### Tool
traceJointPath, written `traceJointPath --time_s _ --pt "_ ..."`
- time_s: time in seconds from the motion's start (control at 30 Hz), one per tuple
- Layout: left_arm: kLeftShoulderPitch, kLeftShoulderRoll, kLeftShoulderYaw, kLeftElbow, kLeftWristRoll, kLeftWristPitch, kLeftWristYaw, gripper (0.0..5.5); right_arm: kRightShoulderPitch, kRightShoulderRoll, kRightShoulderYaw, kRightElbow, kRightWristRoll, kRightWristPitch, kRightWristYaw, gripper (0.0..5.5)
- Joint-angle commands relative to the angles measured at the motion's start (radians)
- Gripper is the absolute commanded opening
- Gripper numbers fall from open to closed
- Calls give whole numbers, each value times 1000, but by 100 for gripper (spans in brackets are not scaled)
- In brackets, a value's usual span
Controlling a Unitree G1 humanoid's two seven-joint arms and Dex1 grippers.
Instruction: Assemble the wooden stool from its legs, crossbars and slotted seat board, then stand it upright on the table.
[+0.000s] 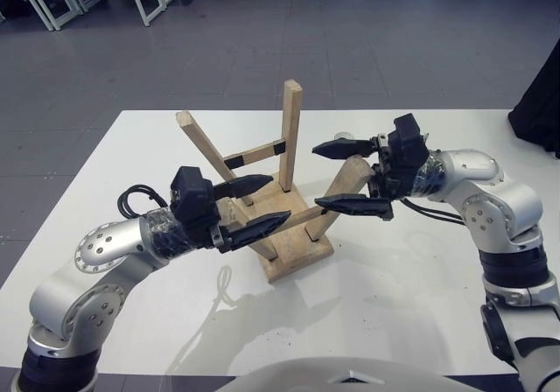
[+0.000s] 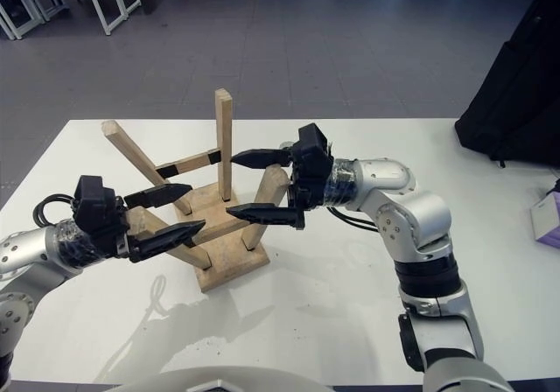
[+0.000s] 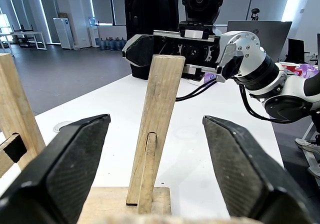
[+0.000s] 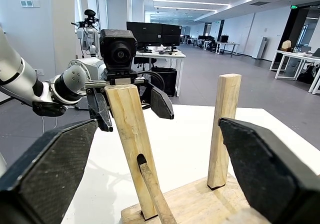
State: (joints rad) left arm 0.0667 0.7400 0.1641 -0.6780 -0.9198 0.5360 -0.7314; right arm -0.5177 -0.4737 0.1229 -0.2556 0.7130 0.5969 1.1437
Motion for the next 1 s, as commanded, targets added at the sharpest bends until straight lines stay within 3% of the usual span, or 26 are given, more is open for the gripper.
traceJointPath --time_s 0.03,0.13,0.53,0.8,0.87,1.0 --pt "-49 -26 -86 -12 18 24 0 343 3 101 118 -68 79 57 27 445" --pt "-54 -30 -90 11 46 17 -5 343 14 95 105 -72 74 55 10 445" --pt "-35 -26 -71 26 86 -35 -44 343 82 -20 -121 -19 50 17 -88 445" --pt "-11 -27 -54 10 89 -52 -41 343 137 -26 -108 -34 -73 -34 -212 445" --pt "1 -29 -43 -2 85 -55 -32 343 157 -22 -105 -58 -79 -24 -243 445" --pt "38 -28 -16 -31 83 -60 -15 343 271 114 -115 -177 -31 47 -490 445"
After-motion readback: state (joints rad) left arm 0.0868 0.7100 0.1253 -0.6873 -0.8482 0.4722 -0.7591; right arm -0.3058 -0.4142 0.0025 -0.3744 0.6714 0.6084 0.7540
